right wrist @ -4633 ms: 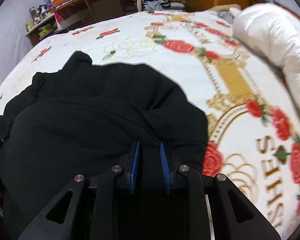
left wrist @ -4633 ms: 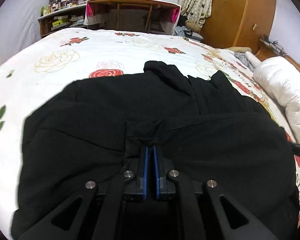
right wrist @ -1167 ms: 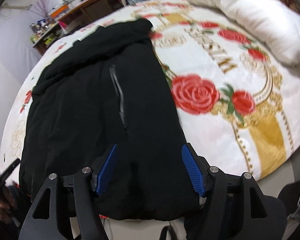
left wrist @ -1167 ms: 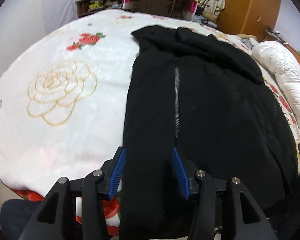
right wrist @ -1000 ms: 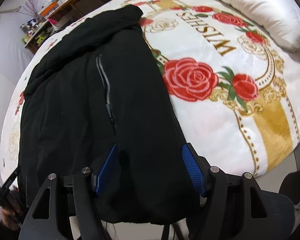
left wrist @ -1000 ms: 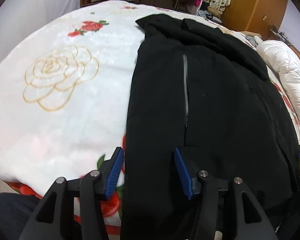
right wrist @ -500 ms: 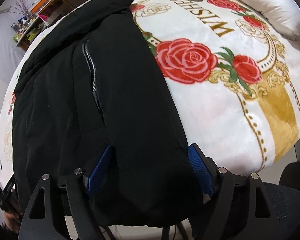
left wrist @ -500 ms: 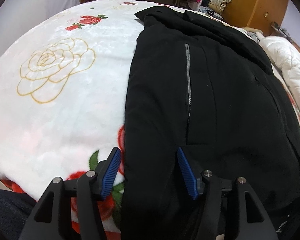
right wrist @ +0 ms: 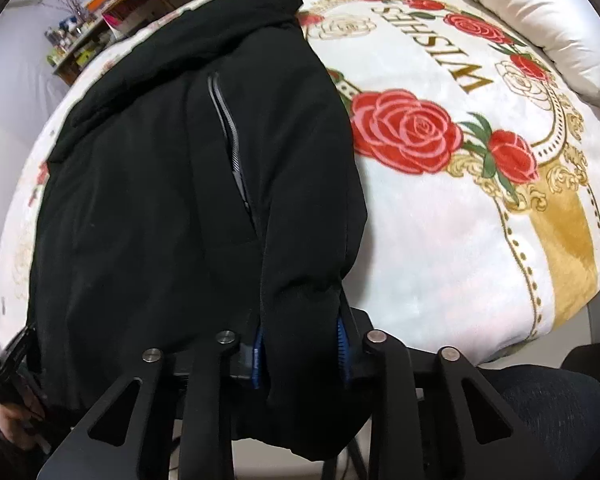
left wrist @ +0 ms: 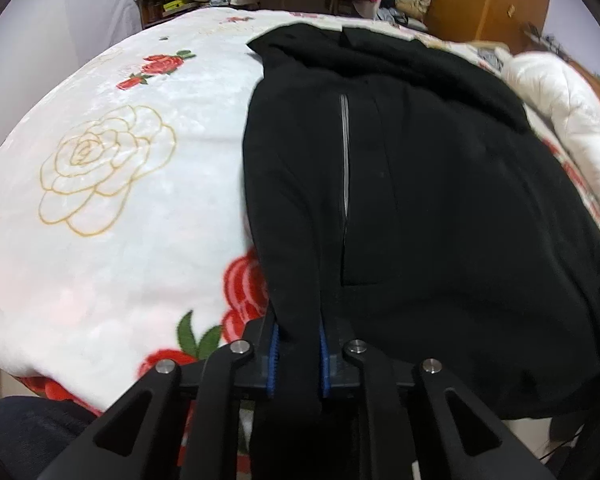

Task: Fold large clothes
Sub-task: 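Grasp the hem with both tools and lift it up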

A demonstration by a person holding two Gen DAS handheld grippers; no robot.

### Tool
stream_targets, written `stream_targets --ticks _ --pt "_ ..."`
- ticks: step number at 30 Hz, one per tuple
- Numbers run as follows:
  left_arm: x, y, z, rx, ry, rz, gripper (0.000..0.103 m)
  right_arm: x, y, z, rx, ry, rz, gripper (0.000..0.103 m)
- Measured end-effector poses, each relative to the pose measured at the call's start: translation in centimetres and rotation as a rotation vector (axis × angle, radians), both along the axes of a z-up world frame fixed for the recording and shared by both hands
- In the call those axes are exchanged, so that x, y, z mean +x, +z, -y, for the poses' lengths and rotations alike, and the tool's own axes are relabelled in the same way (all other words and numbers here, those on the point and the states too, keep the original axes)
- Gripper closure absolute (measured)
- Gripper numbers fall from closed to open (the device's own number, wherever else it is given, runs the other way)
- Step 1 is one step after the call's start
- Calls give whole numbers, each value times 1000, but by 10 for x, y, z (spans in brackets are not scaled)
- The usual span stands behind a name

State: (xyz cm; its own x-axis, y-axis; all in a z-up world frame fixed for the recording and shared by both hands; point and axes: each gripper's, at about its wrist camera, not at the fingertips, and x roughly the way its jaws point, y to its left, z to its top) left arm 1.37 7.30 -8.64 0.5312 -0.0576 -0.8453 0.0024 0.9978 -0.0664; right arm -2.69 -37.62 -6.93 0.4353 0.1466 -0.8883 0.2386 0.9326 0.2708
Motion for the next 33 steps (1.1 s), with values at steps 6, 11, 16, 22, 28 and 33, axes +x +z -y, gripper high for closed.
stream_targets --ticks 6,11,16,22,28,33 --pt "-9 38 -28 -73 42 93 89 -21 34 10 52 7 103 79" --pt "-14 69 -47 -144 62 172 89 -33 55 23 75 11 167 80" --pt "-17 90 -48 -181 63 227 89 -28 69 16 107 -10 202 80" --pt "-12 99 -55 -231 84 247 89 -25 88 12 112 -10 228 80" --pt "0 119 -56 -252 90 276 89 -19 115 13 120 -10 290 80" --pt "14 140 -55 -262 81 330 89 -2 133 15 125 -9 332 80"
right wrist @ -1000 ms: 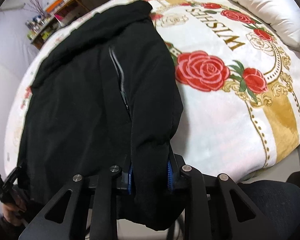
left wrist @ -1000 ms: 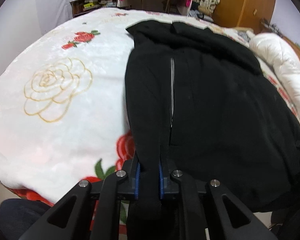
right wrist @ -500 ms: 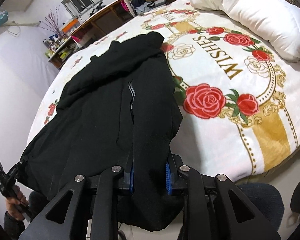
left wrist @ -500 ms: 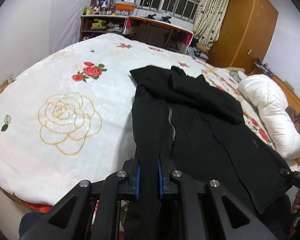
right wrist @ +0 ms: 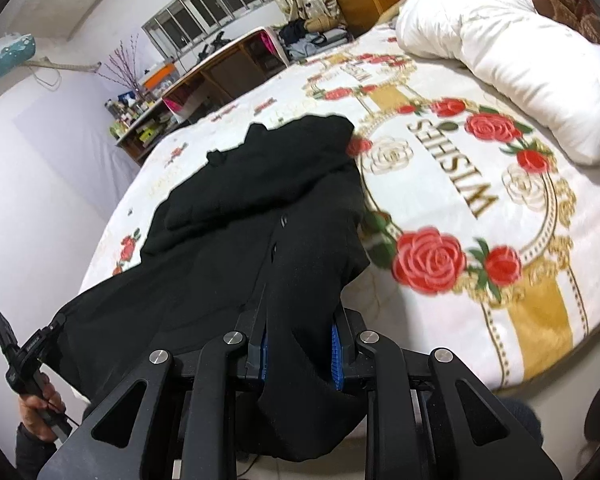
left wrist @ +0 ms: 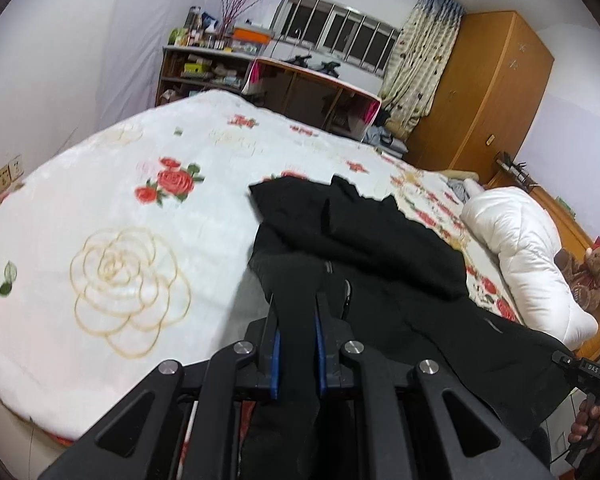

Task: Fold large clothes
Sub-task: 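Grasp the hem with both tools and lift it up, then carry the hem over the coat body toward the collar with both tools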

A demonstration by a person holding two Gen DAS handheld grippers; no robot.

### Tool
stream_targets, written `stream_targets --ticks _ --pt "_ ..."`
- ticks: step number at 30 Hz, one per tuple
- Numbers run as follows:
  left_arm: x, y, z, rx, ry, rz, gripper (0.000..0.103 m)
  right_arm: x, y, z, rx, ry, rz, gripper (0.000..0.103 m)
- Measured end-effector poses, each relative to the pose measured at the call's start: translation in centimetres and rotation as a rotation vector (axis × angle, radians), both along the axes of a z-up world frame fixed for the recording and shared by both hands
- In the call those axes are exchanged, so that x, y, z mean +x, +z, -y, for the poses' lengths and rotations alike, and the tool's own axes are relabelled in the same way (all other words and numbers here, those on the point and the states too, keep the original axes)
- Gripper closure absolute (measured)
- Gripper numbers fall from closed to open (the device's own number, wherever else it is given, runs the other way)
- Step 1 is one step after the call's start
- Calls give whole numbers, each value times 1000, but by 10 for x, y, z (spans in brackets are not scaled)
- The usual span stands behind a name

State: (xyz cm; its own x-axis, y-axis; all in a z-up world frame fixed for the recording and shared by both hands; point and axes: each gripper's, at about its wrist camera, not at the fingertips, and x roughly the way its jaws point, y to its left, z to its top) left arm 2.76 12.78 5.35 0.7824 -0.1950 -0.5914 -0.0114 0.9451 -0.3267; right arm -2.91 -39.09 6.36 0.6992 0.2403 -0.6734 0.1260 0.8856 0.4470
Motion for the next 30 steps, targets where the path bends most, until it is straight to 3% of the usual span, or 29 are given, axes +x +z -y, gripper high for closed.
stream_targets --ticks 7,16,23,30 --pt "37 26 -3 -37 15 52 89 37 28 10 10 0 62 80" --pt "105 49 2 -42 20 99 89 114 61 16 -6 4 113 80" --pt "172 51 7 -41 25 93 89 180 68 15 -20 1 108 80" --pt "237 39 17 -30 23 65 89 249 55 13 -35 -3 63 80"
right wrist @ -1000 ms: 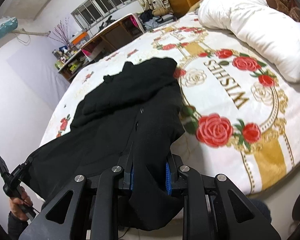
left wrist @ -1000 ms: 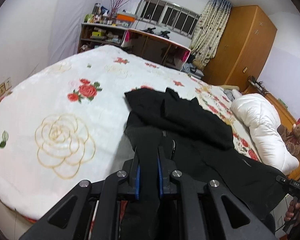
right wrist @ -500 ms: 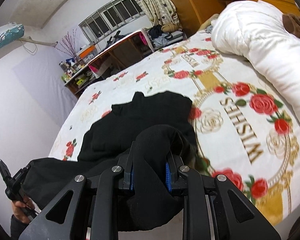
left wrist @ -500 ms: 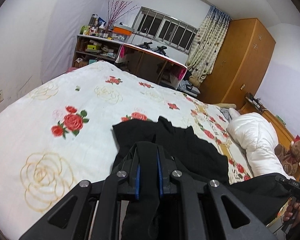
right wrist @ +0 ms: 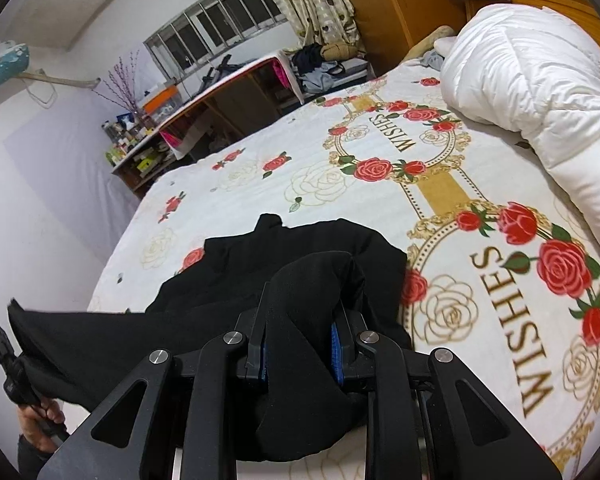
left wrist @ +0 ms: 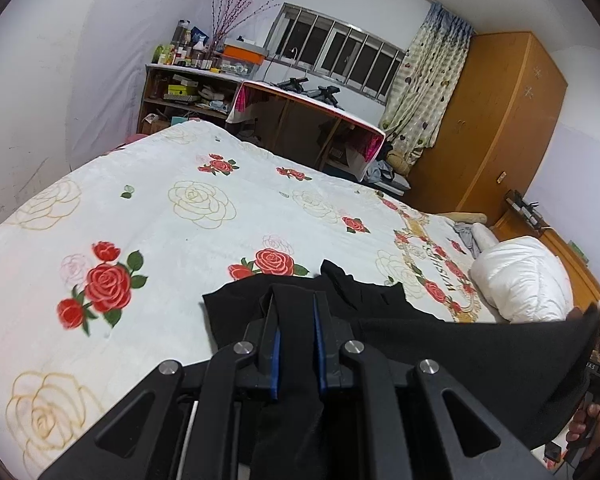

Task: Fold large clothes
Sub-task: 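Carry the hem over the coat body toward the collar with both tools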

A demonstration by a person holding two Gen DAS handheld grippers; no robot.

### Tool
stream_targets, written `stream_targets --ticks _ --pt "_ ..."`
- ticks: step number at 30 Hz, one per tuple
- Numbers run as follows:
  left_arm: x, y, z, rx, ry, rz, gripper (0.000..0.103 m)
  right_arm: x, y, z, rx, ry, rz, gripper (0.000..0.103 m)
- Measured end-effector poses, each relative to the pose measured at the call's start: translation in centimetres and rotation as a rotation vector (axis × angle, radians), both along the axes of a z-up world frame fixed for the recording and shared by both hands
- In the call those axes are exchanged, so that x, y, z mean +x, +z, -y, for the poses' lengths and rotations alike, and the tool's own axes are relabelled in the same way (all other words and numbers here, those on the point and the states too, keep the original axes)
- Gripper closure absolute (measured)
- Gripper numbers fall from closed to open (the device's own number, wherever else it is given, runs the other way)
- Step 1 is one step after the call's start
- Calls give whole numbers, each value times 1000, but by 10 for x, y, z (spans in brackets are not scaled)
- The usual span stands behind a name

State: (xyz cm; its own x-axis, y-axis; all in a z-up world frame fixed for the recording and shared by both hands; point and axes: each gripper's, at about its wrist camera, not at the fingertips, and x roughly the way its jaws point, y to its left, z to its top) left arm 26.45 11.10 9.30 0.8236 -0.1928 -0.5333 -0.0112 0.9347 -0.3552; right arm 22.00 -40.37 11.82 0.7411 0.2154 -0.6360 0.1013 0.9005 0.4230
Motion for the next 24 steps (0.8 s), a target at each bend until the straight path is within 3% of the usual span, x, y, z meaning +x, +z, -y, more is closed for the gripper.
stream_targets --ticks 17,20,24 --pt "128 -74 14 34 28 -185 88 124 -76 2 8 -18 -196 75" --pt "144 -89 15 40 27 -216 88 139 -87 5 29 -23 -207 67" --pt "158 -101 12 20 26 -238 83 149 -90 10 61 -17 -186 47"
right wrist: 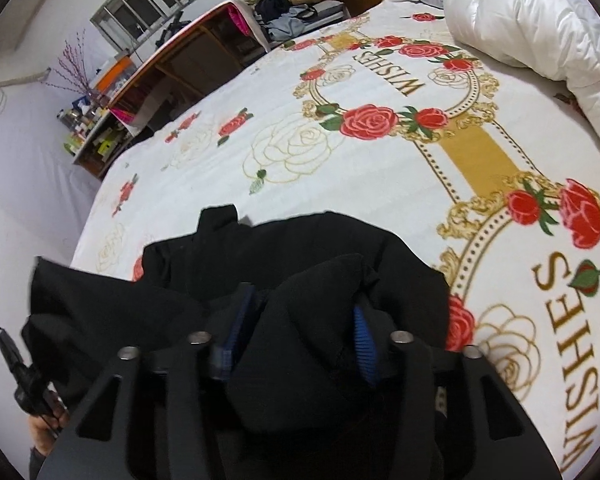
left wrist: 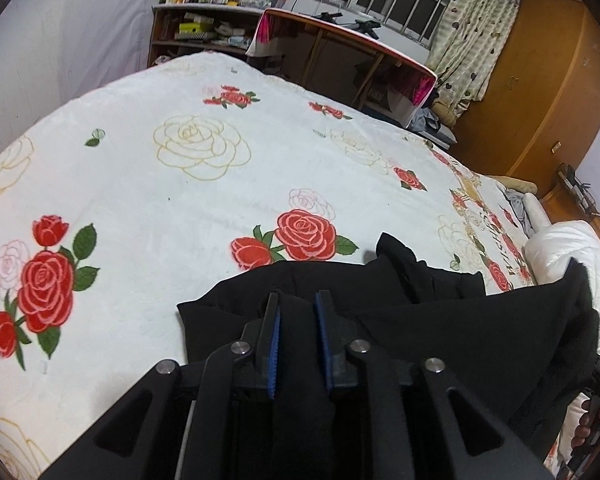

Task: Fold large clothes
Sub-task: 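Carry the hem over the coat body toward the collar with both tools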

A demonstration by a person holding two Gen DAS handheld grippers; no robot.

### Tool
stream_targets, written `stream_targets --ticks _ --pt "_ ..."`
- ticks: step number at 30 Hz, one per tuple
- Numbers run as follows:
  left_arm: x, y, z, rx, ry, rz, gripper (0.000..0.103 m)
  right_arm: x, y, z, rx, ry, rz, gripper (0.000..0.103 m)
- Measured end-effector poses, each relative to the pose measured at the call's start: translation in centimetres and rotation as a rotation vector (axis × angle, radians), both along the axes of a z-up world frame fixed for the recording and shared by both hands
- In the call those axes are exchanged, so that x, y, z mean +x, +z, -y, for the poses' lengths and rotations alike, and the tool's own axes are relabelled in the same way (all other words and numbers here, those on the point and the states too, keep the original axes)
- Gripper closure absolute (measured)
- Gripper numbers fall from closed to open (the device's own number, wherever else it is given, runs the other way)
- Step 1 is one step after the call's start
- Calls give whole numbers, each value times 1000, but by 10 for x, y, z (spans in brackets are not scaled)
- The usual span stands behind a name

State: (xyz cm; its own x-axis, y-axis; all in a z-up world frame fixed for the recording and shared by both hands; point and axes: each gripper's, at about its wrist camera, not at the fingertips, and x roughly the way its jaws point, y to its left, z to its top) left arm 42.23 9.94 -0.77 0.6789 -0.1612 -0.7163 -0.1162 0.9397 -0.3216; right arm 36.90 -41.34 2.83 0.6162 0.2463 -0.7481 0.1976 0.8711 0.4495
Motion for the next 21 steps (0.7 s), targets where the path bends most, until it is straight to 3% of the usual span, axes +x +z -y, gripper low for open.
stream_targets --ticks 6,7,14,21 --pt "3 21 -6 5 -9 96 74 3 14 6 -10 1 79 35" --pt "3 26 -6 9 -10 109 68 2 16 6 -21 2 90 34" --pt "2 46 -12 35 -25 161 52 -6 29 19 -22 -19 178 32" --pt "-6 50 -33 -8 19 197 33 -17 42 40 -3 -70 261 30"
